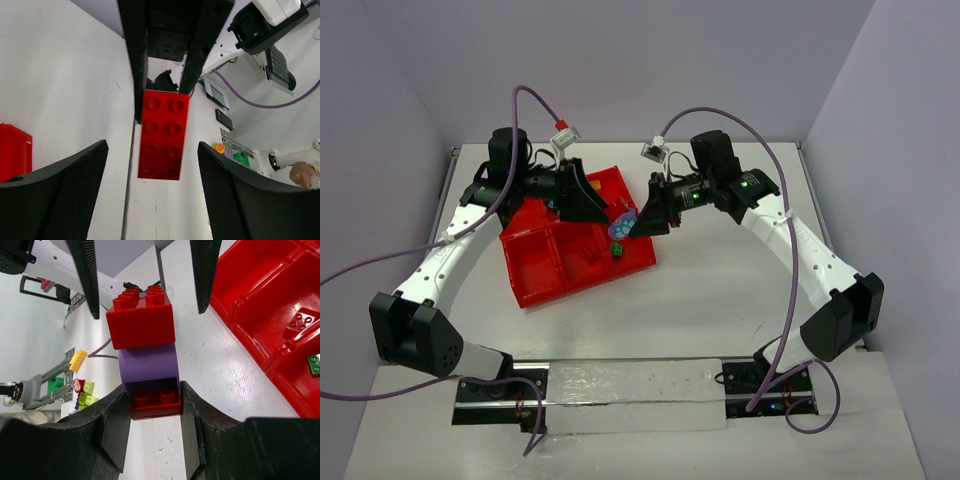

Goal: Sort the legos into containers by color

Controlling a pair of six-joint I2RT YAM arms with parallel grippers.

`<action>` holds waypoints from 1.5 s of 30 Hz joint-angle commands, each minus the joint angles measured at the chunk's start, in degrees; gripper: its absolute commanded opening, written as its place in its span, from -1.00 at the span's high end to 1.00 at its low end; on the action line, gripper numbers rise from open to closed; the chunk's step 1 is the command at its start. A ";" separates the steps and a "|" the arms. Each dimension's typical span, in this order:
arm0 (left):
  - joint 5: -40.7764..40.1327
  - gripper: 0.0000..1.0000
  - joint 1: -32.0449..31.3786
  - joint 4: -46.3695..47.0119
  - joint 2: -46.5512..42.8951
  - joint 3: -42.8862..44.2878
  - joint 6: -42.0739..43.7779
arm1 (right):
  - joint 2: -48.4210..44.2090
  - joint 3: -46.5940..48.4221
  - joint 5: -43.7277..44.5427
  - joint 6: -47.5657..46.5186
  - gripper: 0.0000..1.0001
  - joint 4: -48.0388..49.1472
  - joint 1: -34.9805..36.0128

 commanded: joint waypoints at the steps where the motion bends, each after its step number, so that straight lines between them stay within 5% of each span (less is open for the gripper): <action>1: 3.19 -0.53 -1.02 5.15 -1.40 0.84 -1.26 | 0.00 2.15 -1.49 -1.09 0.96 -0.44 0.41; 8: 3.03 0.00 -1.47 5.67 -1.41 0.43 -1.69 | -0.19 2.10 -1.49 -0.73 0.97 -0.08 0.42; 13: 3.19 0.09 -1.56 5.23 -1.44 0.35 -1.30 | -0.28 2.00 -1.36 -0.48 0.97 0.12 0.50; 16: 3.19 0.48 -1.64 5.06 -1.40 0.43 -0.99 | -0.46 1.74 -1.14 -0.48 0.97 0.17 0.58; 18: 3.08 0.99 -1.57 4.81 -1.42 0.42 -0.80 | -0.38 1.61 -0.84 -0.39 0.98 0.18 0.50; 39: 1.17 1.00 3.55 20.34 -3.95 -2.20 -12.69 | -1.08 -2.58 -0.44 -0.92 1.00 0.52 0.50; 45: -1.84 1.00 6.40 16.95 -3.98 -1.15 -11.34 | -1.63 -3.83 1.92 -0.80 1.00 0.46 0.29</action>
